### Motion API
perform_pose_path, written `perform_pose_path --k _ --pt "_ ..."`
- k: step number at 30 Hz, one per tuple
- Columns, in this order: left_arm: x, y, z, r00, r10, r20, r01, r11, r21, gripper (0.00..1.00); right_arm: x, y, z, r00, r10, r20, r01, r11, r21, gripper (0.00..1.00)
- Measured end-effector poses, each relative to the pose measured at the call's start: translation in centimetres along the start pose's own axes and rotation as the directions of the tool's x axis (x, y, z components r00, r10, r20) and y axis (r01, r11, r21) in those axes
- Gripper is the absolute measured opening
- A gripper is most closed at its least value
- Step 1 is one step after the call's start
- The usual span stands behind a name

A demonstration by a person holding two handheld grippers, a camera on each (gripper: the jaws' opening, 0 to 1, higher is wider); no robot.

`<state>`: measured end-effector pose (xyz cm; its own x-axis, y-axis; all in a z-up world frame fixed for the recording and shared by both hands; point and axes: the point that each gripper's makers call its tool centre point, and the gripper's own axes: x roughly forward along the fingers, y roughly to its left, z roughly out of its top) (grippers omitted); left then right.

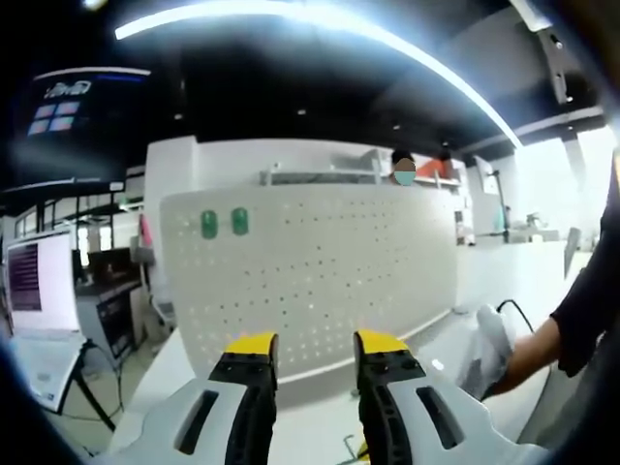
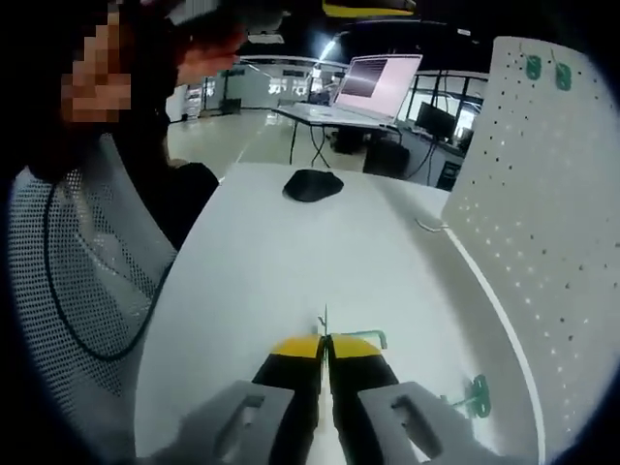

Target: Insert the hook assembly into the mounting plate slot until the hook locks in place.

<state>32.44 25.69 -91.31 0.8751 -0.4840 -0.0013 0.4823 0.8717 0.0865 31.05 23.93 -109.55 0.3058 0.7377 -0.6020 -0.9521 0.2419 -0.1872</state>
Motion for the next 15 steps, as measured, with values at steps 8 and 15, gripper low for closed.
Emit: perform_pose_path --k 8,15 --pt "0.3 0.1 -1.3 0.999 -0.007 -0.050 0.005 0.999 -0.037 0.32 -1.8 0.0 1.9 0.999 -0.006 0.046 0.008 1.000 -0.027 0.00" --pt "0.5 -0.8 -2.7 0.992 -0.050 -0.112 0.045 0.998 -0.046 0.33 -2.9 0.8 3.1 0.998 -0.018 0.054 0.023 0.996 -0.089 0.00"
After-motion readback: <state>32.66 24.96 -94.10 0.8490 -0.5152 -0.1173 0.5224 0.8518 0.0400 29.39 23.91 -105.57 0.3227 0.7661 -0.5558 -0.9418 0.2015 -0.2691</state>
